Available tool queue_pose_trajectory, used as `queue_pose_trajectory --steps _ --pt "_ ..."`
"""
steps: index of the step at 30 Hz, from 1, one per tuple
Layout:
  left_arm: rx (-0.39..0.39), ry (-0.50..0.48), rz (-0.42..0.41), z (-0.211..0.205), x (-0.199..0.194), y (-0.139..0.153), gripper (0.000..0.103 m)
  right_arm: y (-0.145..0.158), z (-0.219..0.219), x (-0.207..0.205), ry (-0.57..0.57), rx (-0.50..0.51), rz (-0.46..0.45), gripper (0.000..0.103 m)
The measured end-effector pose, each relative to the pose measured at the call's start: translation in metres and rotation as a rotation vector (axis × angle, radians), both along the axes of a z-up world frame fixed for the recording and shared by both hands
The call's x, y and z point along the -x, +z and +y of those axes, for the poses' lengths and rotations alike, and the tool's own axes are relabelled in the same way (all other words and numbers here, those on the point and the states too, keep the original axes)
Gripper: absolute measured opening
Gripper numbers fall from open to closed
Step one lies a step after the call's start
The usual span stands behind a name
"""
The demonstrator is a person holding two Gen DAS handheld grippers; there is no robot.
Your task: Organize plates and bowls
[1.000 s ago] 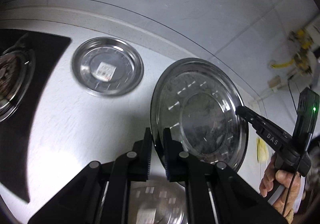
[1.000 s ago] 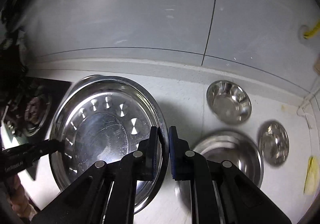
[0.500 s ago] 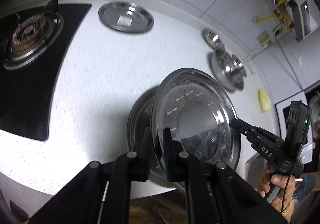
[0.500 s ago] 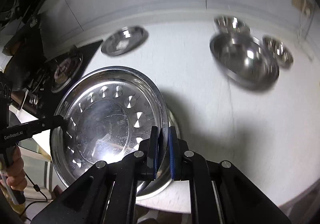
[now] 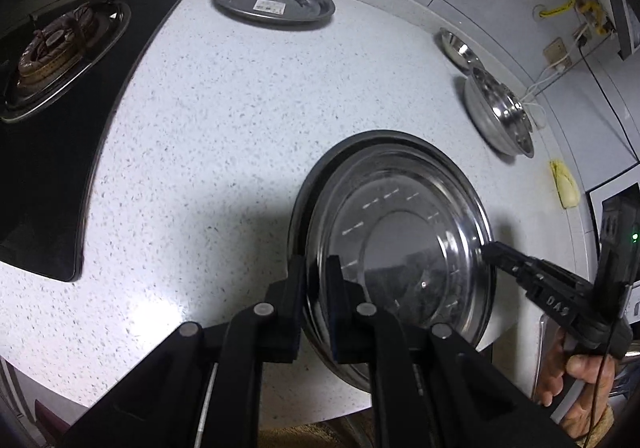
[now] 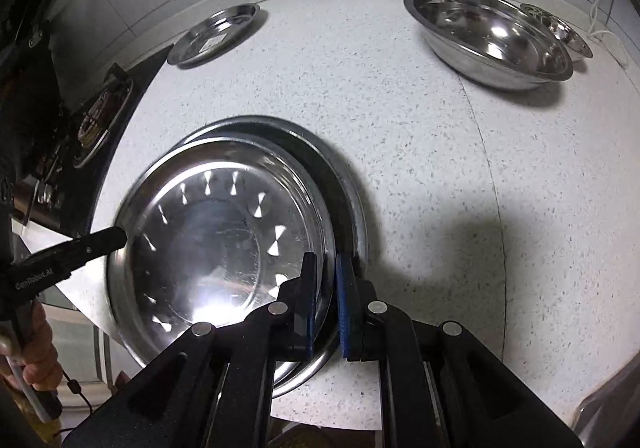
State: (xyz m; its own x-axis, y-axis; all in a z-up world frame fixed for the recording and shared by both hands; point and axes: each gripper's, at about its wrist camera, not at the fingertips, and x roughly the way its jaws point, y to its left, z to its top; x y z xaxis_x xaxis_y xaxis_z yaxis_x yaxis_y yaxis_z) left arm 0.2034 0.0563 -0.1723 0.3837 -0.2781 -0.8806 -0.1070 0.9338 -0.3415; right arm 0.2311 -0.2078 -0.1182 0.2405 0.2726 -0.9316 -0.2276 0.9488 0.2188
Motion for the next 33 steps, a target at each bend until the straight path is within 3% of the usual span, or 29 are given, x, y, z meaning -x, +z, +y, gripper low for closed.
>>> queue_pose_trajectory --steps 6,8,10,17,26,33 --pt "-0.017 0.010 -0.081 0.007 0.003 0.021 0.012 0.012 -0.020 0.002 -0.043 -0.035 -0.045 0.010" --pt "-0.001 0.032 -0.094 0.017 0.000 0.028 0.015 0.017 -0.029 0.001 -0.064 -0.053 -0.056 0.025" --pt "0.017 0.067 -0.097 0.028 -0.007 0.032 0.034 0.022 -0.035 -0.003 -0.074 -0.076 -0.065 0.039" --pt "0.007 0.150 -0.099 0.072 -0.053 0.055 0.048 0.038 -0.020 -0.032 -0.060 -0.175 -0.081 0.065" --pt "-0.038 0.212 -0.089 0.122 -0.140 0.077 0.057 0.049 0.034 -0.097 -0.004 -0.316 -0.091 0.082" --pt "-0.017 0.233 -0.050 0.143 -0.213 0.051 0.059 0.033 0.078 -0.162 -0.003 -0.356 -0.069 0.085"
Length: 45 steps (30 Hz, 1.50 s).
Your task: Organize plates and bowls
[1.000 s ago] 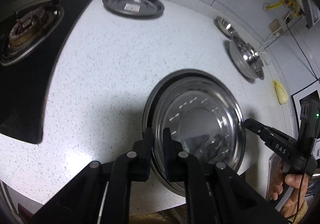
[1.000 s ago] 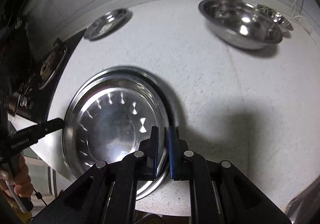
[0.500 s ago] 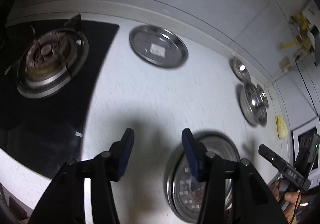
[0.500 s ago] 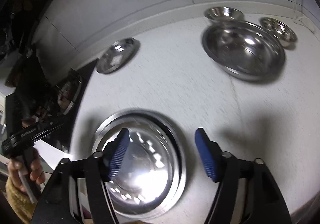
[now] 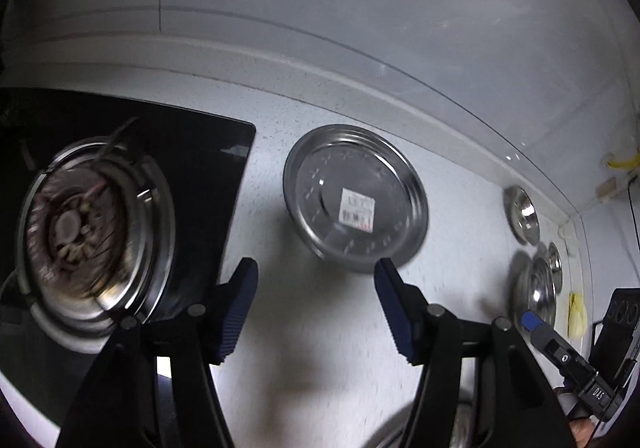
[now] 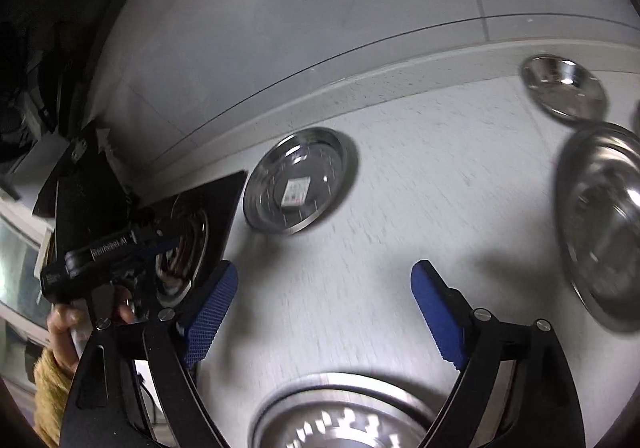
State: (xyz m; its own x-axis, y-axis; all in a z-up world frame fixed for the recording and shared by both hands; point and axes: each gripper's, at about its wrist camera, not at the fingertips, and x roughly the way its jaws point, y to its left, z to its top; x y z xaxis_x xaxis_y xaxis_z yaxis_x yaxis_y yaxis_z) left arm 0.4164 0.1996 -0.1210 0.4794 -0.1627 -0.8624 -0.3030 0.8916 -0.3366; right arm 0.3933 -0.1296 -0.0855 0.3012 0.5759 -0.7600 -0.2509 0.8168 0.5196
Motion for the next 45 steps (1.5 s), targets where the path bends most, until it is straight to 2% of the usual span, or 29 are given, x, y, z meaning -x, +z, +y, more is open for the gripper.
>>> queue_pose_trajectory --steps 4,6,12,17,21,23,24,25,26,28,31,35,38,45 --pt "0.027 0.016 0.031 0.007 -0.029 -0.027 0.059 -0.031 0.020 -0.044 -0.024 -0.086 0.082 0.085" --pt "0.037 0.032 0.043 0.011 -0.039 -0.040 0.059 -0.047 0.029 -0.060 -0.042 -0.089 0.115 0.085" --pt "0.052 0.046 0.046 0.022 -0.063 -0.063 0.059 -0.079 0.055 -0.091 -0.038 -0.076 0.139 0.082" --pt "0.068 0.038 0.036 0.029 -0.078 -0.075 0.057 -0.088 0.078 -0.103 0.001 -0.042 0.136 0.051" --pt "0.070 0.019 0.004 0.025 -0.084 -0.077 0.056 -0.093 0.087 -0.109 0.005 -0.007 0.140 0.036" --pt "0.075 0.013 -0.009 0.026 -0.085 -0.076 0.055 -0.097 0.090 -0.111 0.014 0.006 0.141 0.023" --pt "0.078 0.007 -0.012 0.024 -0.086 -0.076 0.049 -0.097 0.088 -0.112 0.018 0.018 0.133 0.020" --pt "0.062 0.008 -0.015 0.023 -0.087 -0.076 0.043 -0.098 0.089 -0.112 0.022 0.027 0.130 0.012" --pt "0.053 0.011 -0.012 0.023 -0.087 -0.076 0.038 -0.099 0.090 -0.112 0.024 0.043 0.130 0.009" --pt "0.040 0.018 -0.010 0.025 -0.089 -0.079 0.018 -0.098 0.089 -0.113 0.012 0.058 0.118 0.009" --pt "0.050 0.030 -0.001 0.030 -0.085 -0.081 0.011 -0.096 0.086 -0.113 0.007 0.083 0.112 0.009" --pt "0.039 0.033 -0.010 0.021 -0.075 -0.069 0.011 -0.083 0.089 -0.108 0.008 0.077 0.087 0.009" --pt "0.059 0.020 -0.049 0.014 -0.061 -0.041 0.011 -0.061 0.083 -0.103 0.004 0.075 0.060 0.009" --pt "0.025 -0.037 -0.159 -0.016 -0.016 0.049 0.011 0.034 0.050 -0.071 -0.032 0.027 -0.046 0.009"
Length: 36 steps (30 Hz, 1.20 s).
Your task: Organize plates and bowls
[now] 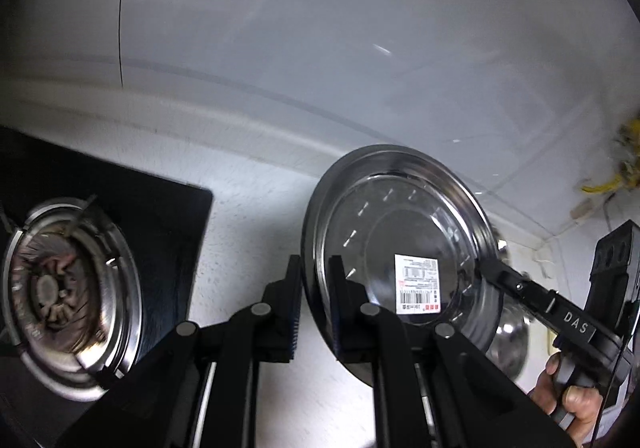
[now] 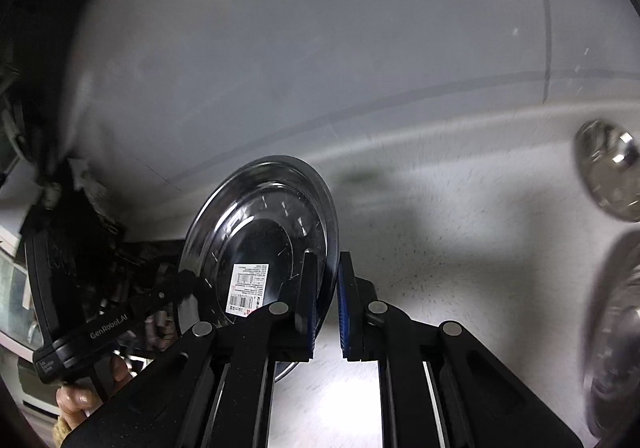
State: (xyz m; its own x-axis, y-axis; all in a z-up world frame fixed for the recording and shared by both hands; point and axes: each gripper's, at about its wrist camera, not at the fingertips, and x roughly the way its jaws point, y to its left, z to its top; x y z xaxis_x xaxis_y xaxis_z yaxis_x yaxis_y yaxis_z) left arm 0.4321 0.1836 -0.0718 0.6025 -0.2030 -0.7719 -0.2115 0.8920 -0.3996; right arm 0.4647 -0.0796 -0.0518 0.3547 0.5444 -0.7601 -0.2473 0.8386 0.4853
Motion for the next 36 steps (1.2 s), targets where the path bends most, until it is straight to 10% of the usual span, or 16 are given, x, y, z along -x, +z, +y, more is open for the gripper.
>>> queue_pose_trajectory --steps 15,36 --pt "-0.025 -0.163 -0.053 -0.070 0.140 0.072 0.011 0.099 -0.081 0.142 -0.052 0.020 -0.103 0.009" --pt "-0.036 -0.237 0.128 -0.134 0.250 -0.066 0.011 -0.037 -0.149 0.249 -0.073 0.056 0.174 0.009"
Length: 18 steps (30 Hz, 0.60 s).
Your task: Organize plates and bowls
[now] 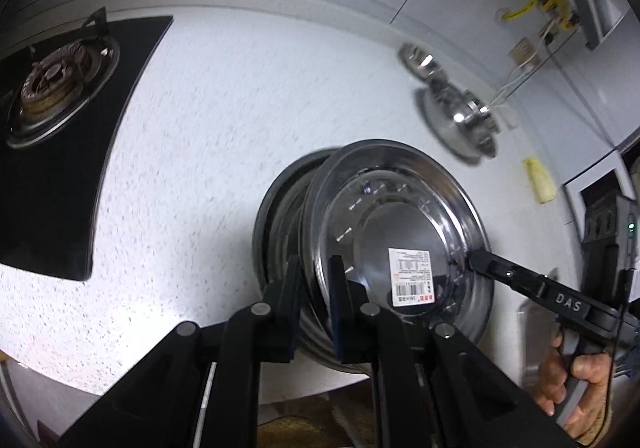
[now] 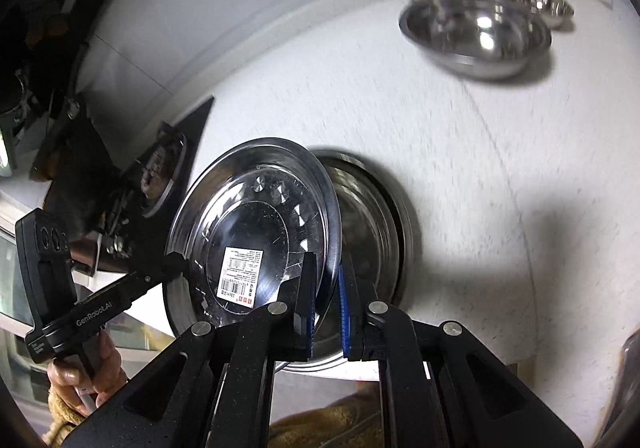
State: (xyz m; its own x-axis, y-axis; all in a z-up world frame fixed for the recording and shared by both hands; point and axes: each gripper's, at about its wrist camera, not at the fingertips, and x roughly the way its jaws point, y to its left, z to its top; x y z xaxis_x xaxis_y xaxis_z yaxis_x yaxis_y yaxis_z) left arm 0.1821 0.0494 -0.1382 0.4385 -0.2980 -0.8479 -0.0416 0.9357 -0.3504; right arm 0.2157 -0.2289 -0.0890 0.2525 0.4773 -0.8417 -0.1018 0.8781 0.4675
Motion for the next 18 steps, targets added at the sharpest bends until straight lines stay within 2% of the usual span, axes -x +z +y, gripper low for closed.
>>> queue_pose_trajectory --steps 8,18 --pt "0.004 0.025 0.058 -0.004 -0.008 -0.033 0.011 -0.035 -0.006 -0.009 0.019 0.027 0.074 0.010" --pt "-0.025 0.040 0.067 -0.012 -0.020 -0.041 0.011 -0.038 -0.013 -0.013 0.040 0.016 0.067 0.010"
